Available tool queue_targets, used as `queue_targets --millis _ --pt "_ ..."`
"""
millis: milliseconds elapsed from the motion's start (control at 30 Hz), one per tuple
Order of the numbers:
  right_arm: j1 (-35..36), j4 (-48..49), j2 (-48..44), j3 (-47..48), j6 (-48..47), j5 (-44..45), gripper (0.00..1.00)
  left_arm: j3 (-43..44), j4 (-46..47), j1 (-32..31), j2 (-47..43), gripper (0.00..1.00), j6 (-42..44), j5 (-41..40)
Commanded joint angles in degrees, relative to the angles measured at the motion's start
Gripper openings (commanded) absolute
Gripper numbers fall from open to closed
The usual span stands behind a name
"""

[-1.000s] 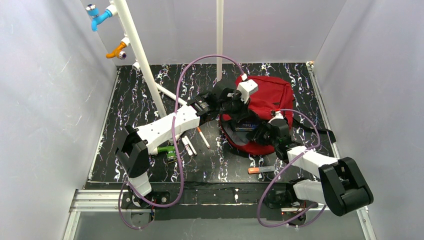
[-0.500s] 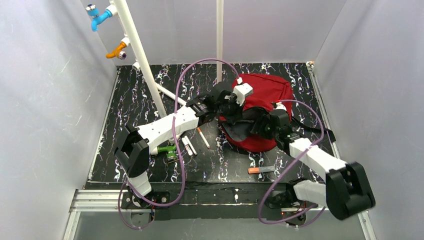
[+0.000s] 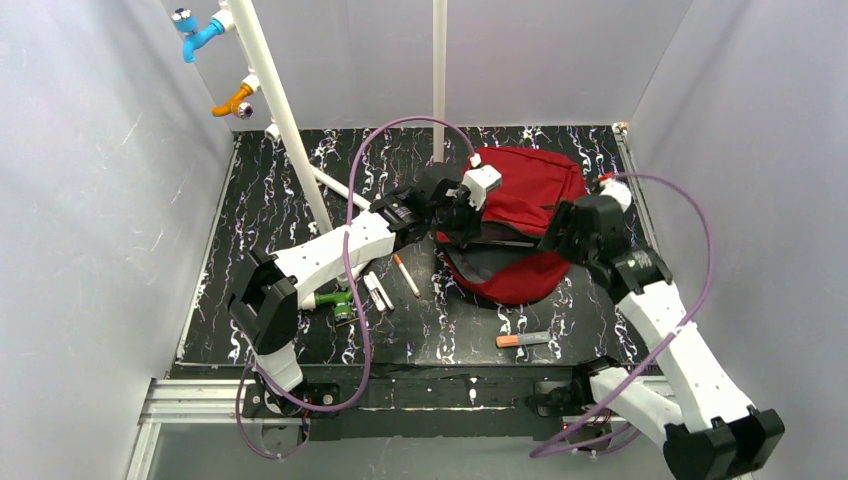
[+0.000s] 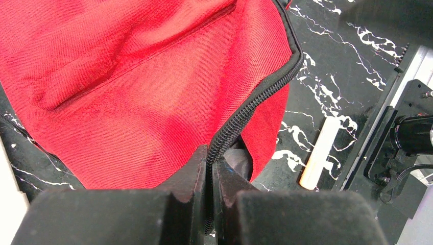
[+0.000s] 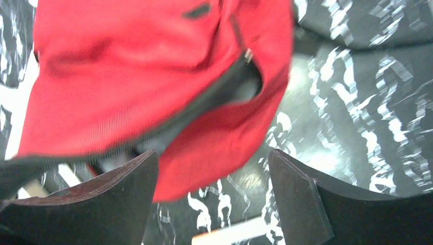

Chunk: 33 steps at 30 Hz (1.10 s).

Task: Pack the student bag
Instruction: Place the book in the student bag, then zip the student bag at the center of the board.

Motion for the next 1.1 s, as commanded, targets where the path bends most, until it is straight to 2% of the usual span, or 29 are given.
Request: queue_targets --millis 0,67,133,333,633,867,1067 --pt "-6.65 -2.63 7.44 9.58 -7.62 8.92 0.85 0.53 -1.01 0.70 -3.53 0.00 -0.57 0.56" --pt "-13.55 -0.05 9.90 11.56 -10.64 1.45 0.82 0.48 -1.41 0.66 -3.51 0.00 -0.97 0.94" --pt "-18.66 3.73 11.80 12.37 -13.05 -7.27 0.83 0.31 -1.98 0.70 -3.32 0.00 -1.48 1.27" --pt "-19.73 8.21 22.18 13.91 -13.82 -18.30 0.74 -0.22 -3.25 0.64 -2.07 0.00 -3.50 3.38" --pt "-19.40 9.99 31.04 16.10 -15.89 -16.49 0.50 -0.65 -4.14 0.62 -1.26 0.00 -4.93 7.20" --pt "-16.60 9.71 38.70 20.60 -15.48 -11.67 0.46 -0.05 -5.04 0.70 -0.44 0.00 -5.40 9.01" --pt "-16.02 9.66 41.49 21.11 -15.76 -9.55 0.42 -0.34 -5.44 0.70 -0.67 0.00 -5.34 10.05"
